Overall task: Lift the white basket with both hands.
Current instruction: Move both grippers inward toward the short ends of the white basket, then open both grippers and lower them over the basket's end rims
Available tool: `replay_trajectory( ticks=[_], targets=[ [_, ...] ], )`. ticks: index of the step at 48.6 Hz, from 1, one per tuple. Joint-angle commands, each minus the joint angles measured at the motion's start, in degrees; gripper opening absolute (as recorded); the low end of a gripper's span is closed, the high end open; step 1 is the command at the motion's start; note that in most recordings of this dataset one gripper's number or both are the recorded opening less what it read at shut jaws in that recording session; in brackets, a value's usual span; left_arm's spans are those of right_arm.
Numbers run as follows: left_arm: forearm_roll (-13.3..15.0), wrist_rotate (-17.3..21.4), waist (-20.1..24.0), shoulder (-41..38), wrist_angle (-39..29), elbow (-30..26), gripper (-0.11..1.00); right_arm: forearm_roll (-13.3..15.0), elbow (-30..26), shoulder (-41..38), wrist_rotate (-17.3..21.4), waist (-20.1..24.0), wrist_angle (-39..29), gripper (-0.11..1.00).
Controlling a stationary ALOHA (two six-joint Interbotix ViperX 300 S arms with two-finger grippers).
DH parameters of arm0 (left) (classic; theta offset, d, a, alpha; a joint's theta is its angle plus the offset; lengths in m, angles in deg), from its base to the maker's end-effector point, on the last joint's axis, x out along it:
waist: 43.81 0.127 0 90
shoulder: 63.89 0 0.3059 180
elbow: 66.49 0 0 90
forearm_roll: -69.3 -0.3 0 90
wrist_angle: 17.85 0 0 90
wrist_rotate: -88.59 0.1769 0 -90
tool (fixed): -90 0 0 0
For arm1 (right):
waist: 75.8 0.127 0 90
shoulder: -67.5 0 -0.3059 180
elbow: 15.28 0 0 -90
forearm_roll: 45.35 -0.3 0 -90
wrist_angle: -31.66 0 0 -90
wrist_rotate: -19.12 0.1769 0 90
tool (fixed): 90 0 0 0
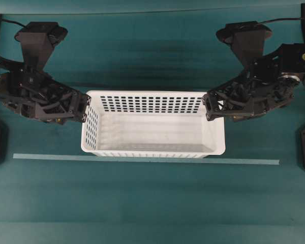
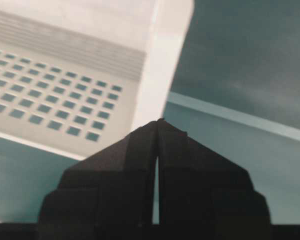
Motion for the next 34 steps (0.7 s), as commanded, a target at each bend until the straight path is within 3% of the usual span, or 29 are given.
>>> replay_trajectory(
  ticks=[1,7,18,24,34],
  targets=[
    [-0.3,-0.1,0.1,-0.1,2.5,0.4,-0.05,0.0,0.4,-1.1,0.2,0.2,3.0,0.12],
    [-0.3,-0.1,-0.1,0.4,7.0,1.7,-0.05,-0.2,1.4,-1.1,0.4,0.2,5.3,0.3],
    [-0.3,-2.4,-0.4,1.4,8.0,3.2,0.02,-0.4,2.5,-1.1,2.1,0.2,3.3,0.86],
    [-0.3,-3.3,-0.4,1.8,9.6,3.9,0.24,-0.1,2.8,-1.8,4.0,0.1,3.4,0.95],
    [-0.3,-4.1,-0.6,0.5,12.2,4.1,0.84,-0.1,3.1,-3.0,6.0,0.1,3.4,0.95]
  ],
)
